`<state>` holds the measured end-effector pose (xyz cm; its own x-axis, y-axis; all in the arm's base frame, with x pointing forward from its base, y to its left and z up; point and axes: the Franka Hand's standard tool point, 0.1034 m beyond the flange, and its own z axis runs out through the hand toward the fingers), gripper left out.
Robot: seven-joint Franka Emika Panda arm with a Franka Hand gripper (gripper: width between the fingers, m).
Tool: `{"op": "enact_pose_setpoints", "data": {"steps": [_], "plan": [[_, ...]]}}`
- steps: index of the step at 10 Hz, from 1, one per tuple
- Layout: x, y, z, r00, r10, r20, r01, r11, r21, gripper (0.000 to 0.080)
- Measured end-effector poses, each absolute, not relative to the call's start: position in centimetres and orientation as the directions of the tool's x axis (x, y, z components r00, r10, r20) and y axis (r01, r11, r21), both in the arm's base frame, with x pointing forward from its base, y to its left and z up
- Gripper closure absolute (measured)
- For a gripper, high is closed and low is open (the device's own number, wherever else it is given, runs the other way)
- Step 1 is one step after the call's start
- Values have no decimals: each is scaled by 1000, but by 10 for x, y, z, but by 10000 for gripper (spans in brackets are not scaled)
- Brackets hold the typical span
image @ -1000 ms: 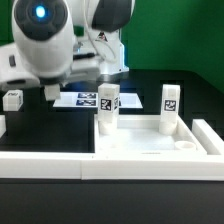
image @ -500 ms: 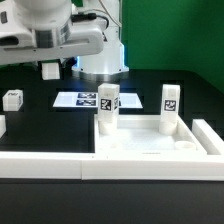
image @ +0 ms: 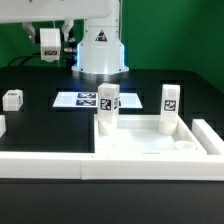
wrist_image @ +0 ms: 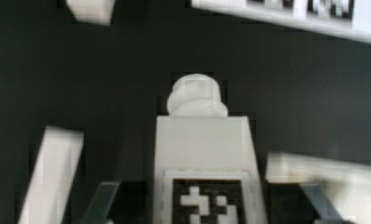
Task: Assemble square table
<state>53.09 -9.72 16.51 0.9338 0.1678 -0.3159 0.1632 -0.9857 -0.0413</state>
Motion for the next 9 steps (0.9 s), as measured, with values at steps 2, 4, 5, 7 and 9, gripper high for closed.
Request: {"op": "enact_pose_setpoints", "data": {"steps": [2,4,5,7,9], "plan": [[539,-90,165,961,195,-198,195,-981,-21,511],[546,-94,166,975,201,-91,202,-979,4,511],[548,-96,166,977,209,-42,210,-978,16,510],[539,-61,152,985,150,82,149,-989,15,509],[554,-22,139,961,68,270,79,-996,-30,509]]}}
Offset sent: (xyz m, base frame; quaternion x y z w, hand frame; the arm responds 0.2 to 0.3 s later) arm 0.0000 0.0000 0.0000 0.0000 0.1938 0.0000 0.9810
